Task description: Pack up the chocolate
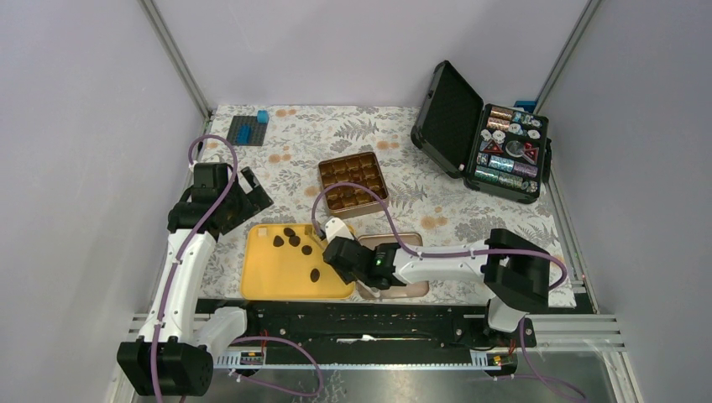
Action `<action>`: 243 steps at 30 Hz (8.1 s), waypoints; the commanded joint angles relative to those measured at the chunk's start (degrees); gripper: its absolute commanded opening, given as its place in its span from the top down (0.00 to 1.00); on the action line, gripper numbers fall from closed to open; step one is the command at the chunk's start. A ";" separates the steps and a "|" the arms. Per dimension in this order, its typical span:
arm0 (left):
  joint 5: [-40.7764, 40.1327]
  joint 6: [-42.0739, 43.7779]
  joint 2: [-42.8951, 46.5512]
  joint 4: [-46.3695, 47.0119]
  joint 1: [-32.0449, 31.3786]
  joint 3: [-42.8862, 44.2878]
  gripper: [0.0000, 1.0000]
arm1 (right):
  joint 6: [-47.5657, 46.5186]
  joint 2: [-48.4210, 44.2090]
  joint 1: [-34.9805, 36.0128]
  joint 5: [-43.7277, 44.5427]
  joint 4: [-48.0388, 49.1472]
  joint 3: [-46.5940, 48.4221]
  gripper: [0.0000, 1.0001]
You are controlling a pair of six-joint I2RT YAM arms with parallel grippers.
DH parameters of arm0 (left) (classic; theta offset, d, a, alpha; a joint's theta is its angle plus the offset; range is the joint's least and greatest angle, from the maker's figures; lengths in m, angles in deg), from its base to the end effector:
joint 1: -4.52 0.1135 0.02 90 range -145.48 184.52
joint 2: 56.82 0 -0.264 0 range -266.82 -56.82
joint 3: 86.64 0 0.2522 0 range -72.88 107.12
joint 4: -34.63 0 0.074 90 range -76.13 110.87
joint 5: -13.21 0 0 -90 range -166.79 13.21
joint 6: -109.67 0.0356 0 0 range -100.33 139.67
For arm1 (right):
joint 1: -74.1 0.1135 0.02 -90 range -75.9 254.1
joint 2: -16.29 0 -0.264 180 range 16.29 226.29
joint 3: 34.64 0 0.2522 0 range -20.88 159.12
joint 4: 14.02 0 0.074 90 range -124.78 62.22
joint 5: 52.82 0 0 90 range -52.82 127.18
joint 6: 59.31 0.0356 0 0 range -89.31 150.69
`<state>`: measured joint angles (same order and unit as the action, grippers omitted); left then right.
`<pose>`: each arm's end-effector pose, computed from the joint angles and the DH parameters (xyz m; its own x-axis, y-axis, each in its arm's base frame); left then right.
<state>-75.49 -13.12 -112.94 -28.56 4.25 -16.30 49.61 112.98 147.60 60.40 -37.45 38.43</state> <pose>0.1892 -0.0017 0.3120 -0.6448 -0.5384 -0.5426 -0.3921 0.8423 -0.3699 0.1142 0.3360 0.1965 -0.4576 -0.4957 -0.7381 -0.6940 0.7181 -0.0521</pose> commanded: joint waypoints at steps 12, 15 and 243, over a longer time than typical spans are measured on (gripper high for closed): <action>-0.03 0.90 0.65 2.22 0.19 0.99 0.01 | -1.52 -2.40 0.48 1.77 -1.04 4.16 0.72; -0.11 0.89 0.82 2.14 0.19 0.99 0.01 | -1.42 -5.25 0.50 1.54 -3.45 4.38 0.72; 1.60 0.76 -0.31 3.15 0.19 0.60 0.01 | 7.50 -11.68 14.19 2.81 -12.91 -0.04 0.47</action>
<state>-74.96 -12.88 -114.29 -27.62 4.25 -16.28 58.59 100.28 161.13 62.00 -51.55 34.98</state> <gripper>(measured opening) 0.985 0.530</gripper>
